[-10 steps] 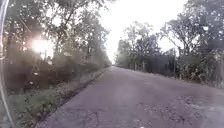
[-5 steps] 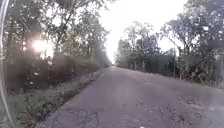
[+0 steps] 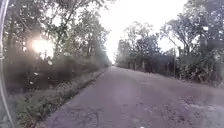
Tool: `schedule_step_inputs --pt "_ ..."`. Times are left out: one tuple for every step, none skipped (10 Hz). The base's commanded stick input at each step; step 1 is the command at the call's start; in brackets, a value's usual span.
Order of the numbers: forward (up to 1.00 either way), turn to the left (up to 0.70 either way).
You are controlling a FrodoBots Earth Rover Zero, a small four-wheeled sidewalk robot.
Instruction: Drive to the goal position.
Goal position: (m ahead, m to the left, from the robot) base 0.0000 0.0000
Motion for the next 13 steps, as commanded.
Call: schedule_step_inputs --pt "0.10 0.01" --pt "0.10 0.01" --pt "0.10 0.01" --pt "0.10 0.01" --pt "0.10 0.01" --pt "0.10 0.01" --pt "0.10 0.01" --pt "0.10 0.01" --pt "0.10 0.01" --pt "0.10 0.01" --pt "0.10 0.01" --pt "0.10 0.01" --pt "0.10 0.01"
